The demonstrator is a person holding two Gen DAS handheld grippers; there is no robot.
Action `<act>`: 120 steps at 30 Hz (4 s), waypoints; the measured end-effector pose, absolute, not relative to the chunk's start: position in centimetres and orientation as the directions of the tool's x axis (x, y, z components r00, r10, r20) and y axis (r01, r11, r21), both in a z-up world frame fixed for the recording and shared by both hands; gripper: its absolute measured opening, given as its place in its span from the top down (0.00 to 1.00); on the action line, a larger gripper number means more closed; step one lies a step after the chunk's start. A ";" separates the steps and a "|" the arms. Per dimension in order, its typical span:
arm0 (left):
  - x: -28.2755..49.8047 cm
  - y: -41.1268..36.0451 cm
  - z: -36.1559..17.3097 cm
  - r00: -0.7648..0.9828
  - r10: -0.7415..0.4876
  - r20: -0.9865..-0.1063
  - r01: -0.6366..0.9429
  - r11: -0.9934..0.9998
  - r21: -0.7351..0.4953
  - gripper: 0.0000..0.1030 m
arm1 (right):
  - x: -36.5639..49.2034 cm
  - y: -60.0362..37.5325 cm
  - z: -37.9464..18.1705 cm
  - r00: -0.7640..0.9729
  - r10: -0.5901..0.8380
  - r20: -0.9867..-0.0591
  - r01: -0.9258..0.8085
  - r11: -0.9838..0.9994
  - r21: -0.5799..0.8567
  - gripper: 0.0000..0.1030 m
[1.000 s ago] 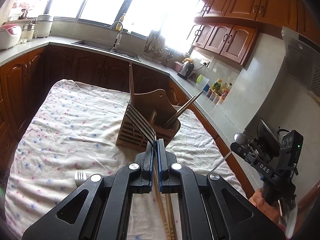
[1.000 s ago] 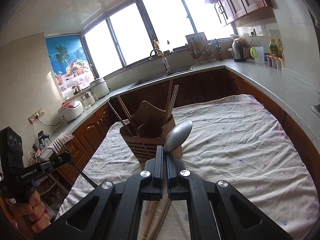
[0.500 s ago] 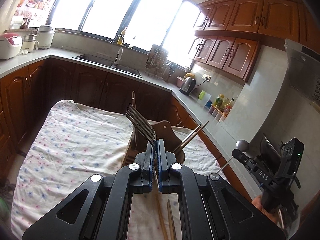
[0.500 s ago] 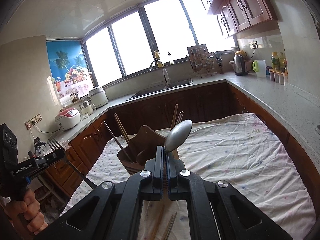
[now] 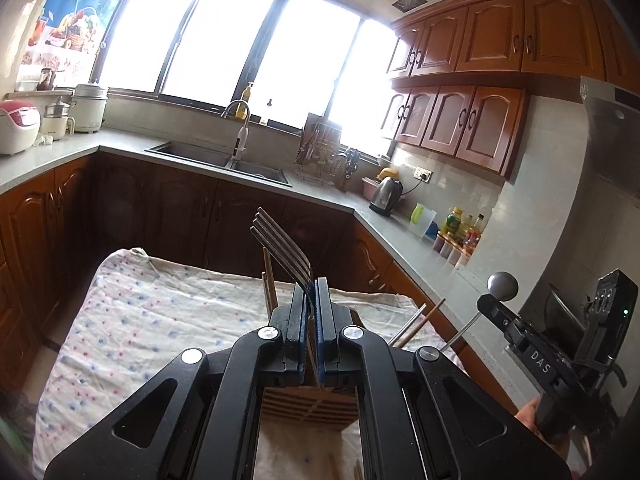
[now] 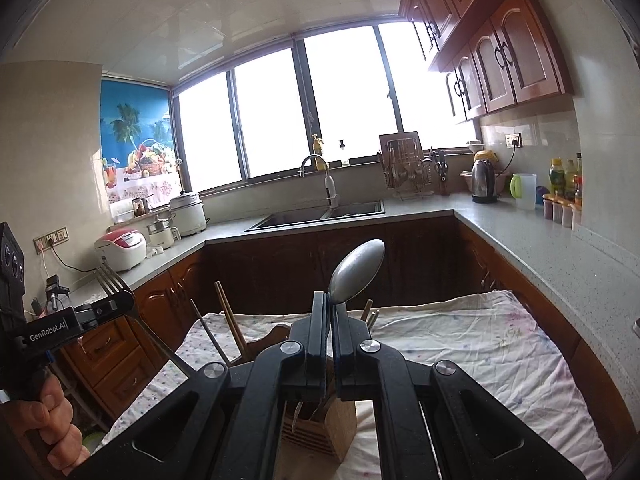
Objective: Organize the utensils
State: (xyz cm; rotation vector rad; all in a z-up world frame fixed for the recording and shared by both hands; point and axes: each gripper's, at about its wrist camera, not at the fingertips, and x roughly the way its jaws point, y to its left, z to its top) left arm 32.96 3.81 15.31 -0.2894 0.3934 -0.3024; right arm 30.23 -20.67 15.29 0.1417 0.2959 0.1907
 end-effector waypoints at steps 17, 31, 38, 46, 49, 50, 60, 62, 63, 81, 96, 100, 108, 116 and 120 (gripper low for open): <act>37.7 1.0 9.7 0.857 -0.311 -0.411 0.206 0.937 -0.281 0.98 | 34.1 -18.5 10.5 0.935 0.172 -0.310 -0.143 0.983 0.117 0.98; 38.9 -0.1 5.0 0.772 -0.353 -0.529 0.221 0.929 -0.297 0.98 | 35.2 -18.0 6.7 0.873 0.225 -0.433 -0.172 0.972 0.159 0.98; 39.0 0.3 4.8 0.762 -0.357 -0.541 0.212 0.926 -0.312 0.97 | 35.8 -18.8 5.8 0.845 0.255 -0.471 -0.168 0.961 0.218 0.98; 39.2 0.2 5.0 0.755 -0.353 -0.553 0.204 0.928 -0.313 0.97 | 35.8 -19.0 5.9 0.835 0.265 -0.482 -0.166 0.957 0.237 0.98; 39.3 0.4 5.1 0.746 -0.356 -0.563 0.200 0.926 -0.321 0.97 | 35.9 -19.1 6.0 0.830 0.273 -0.487 -0.169 0.954 0.247 0.93; 39.3 0.4 5.1 0.744 -0.357 -0.565 0.199 0.925 -0.323 0.97 | 35.8 -19.1 6.1 0.831 0.269 -0.487 -0.168 0.956 0.242 0.93; 37.5 0.4 5.6 0.751 -0.346 -0.562 0.196 0.930 -0.310 0.82 | 34.3 -20.3 6.8 0.841 0.269 -0.470 -0.155 0.951 0.267 0.64; 36.8 0.3 5.8 0.767 -0.318 -0.557 0.183 0.941 -0.285 0.57 | 34.0 -20.6 6.7 0.839 0.268 -0.473 -0.149 0.950 0.273 0.64; 36.4 0.4 5.9 0.776 -0.313 -0.547 0.184 0.943 -0.279 0.54 | 33.8 -20.7 6.6 0.838 0.269 -0.474 -0.147 0.949 0.279 0.63; 28.8 4.9 4.0 0.788 -0.221 -0.574 0.047 0.952 -0.303 0.19 | 28.0 -21.7 6.4 0.829 0.335 -0.448 -0.194 0.923 0.332 0.20; 17.8 5.5 1.8 0.789 -0.181 -0.587 0.005 0.957 -0.289 0.14 | 18.3 -21.6 3.3 0.819 0.357 -0.449 -0.215 0.917 0.336 0.15; 15.1 4.9 1.5 0.800 -0.157 -0.579 0.006 0.967 -0.253 0.13 | 15.7 -21.8 1.9 0.815 0.350 -0.461 -0.211 0.921 0.326 0.15; 11.0 4.0 0.9 0.825 -0.116 -0.553 0.015 0.983 -0.183 0.12 | 11.7 -22.4 0.7 0.826 0.306 -0.474 -0.190 0.942 0.276 0.12; 8.2 2.6 0.6 0.848 -0.088 -0.523 0.034 0.993 -0.112 0.08 | 8.9 -22.2 0.7 0.847 0.285 -0.449 -0.204 0.954 0.221 0.05; 7.0 2.2 0.6 0.857 -0.077 -0.510 0.034 0.995 -0.094 0.07 | 7.6 -21.9 0.9 0.856 0.289 -0.429 -0.221 0.954 0.202 0.04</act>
